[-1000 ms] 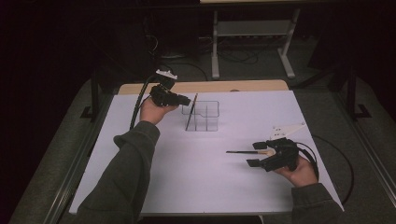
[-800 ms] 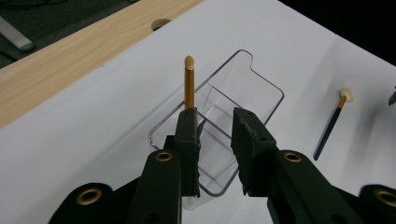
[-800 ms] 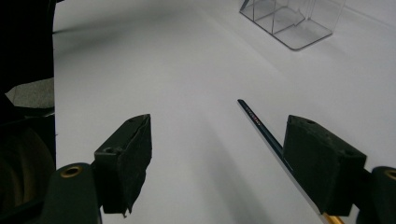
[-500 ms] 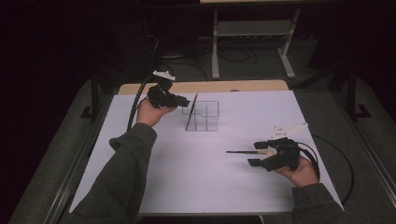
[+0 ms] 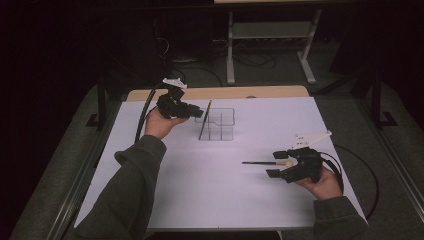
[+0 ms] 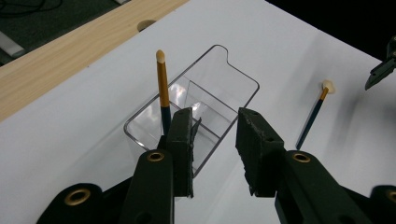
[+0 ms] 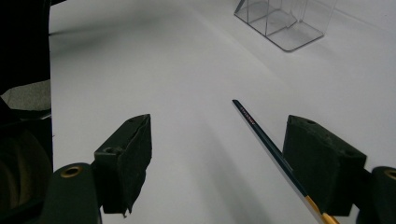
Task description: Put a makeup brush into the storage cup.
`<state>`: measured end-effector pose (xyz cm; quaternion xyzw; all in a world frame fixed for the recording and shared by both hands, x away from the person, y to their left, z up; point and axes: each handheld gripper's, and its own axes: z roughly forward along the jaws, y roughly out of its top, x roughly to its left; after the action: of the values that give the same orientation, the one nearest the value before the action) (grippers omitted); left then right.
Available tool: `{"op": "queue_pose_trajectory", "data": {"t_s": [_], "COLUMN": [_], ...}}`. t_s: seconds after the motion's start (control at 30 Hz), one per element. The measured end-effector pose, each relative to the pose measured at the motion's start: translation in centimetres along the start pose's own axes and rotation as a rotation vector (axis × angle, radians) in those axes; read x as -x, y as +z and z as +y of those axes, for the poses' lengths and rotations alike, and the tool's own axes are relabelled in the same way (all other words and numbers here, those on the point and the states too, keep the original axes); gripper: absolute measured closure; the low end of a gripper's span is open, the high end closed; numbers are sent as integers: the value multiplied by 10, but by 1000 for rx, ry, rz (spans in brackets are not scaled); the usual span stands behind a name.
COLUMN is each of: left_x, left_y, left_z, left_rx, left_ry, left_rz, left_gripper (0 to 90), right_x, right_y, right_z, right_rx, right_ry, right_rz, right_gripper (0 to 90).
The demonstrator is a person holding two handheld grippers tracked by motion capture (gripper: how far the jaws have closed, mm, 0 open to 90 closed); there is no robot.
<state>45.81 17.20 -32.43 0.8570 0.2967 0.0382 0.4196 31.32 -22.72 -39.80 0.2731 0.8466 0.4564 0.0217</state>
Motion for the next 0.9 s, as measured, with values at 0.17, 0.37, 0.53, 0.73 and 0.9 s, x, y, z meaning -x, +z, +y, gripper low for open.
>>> {"op": "queue_pose_trajectory", "data": {"t_s": [0.17,0.37,0.53,0.73,0.9], "left_x": [2,6,9,14,17], "left_y": [-1,-5,-8,-11,-13], "left_z": [-3,-2,-1,-3,-7], "left_rx": [4,9,15,31,30], "left_ry": [-10,7,15,20,28], "left_rz": [-4,-6,-14,-18,-21], "left_gripper": [660,658,639,616,592], "right_x": [0,2,2,3,4], "right_y": [-2,-3,-5,-9,-11], "right_z": [0,-2,-3,-5,-6], "right_rx": [3,2,3,14,14], "right_ry": [-3,4,8,14,14], "right_rz": [-8,-11,-22,-31,-35], "right_gripper": [228,226,220,218,217]}}
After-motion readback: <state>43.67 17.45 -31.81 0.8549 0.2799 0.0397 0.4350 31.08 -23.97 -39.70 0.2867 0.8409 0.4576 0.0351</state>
